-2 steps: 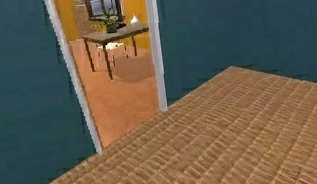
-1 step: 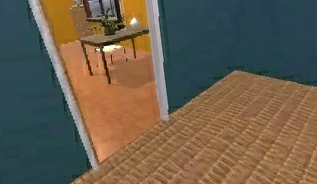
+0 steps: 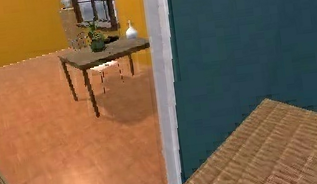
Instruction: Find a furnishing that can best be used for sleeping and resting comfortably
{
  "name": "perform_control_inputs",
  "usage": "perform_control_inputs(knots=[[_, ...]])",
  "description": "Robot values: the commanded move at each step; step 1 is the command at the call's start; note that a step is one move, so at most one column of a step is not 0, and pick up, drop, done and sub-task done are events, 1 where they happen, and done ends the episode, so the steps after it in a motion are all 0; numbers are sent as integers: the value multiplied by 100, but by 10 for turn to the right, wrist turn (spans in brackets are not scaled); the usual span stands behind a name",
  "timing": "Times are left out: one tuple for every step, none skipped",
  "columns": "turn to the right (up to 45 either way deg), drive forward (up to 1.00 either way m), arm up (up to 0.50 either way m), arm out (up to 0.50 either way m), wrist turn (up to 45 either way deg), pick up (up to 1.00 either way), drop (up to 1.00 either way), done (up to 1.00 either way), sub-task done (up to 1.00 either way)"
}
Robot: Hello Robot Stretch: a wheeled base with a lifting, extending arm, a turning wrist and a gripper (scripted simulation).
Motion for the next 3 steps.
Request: perform_control_inputs(knots=[[0, 15, 0, 0, 0, 0, 0, 0, 0], [-180, 0, 0, 0, 0, 0, 0, 0, 0], [-30, 0, 0, 0, 0, 0, 0, 0, 0]])
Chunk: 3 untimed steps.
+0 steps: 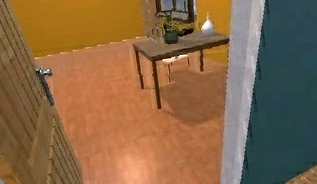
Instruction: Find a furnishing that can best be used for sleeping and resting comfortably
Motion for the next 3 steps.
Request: perform_control_inputs(knots=[[0, 80, 0, 0, 0, 0, 0, 0, 0], [60, 0, 0, 0, 0, 0, 0, 0, 0], [0, 35, 0, 0, 0, 0, 0, 0, 0]])
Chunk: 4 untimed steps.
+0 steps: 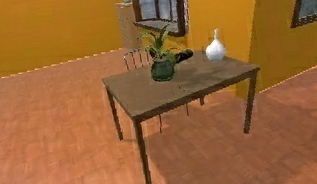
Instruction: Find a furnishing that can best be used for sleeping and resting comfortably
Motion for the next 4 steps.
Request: perform_control_inputs(knots=[[450, 0, 0, 0, 0, 0, 0, 0, 0], [180, 0, 0, 0, 0, 0, 0, 0, 0], [0, 100, 0, 0, 0, 0, 0, 0, 0], [30, 0, 0, 0, 0, 0, 0, 0, 0]])
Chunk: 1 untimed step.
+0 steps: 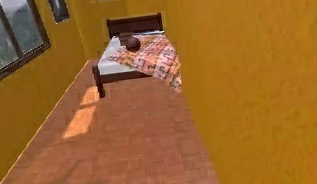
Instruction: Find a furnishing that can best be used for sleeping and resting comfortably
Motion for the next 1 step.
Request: perform_control_inputs(knots=[[0, 100, 0, 0, 0, 0, 0, 0, 0]])
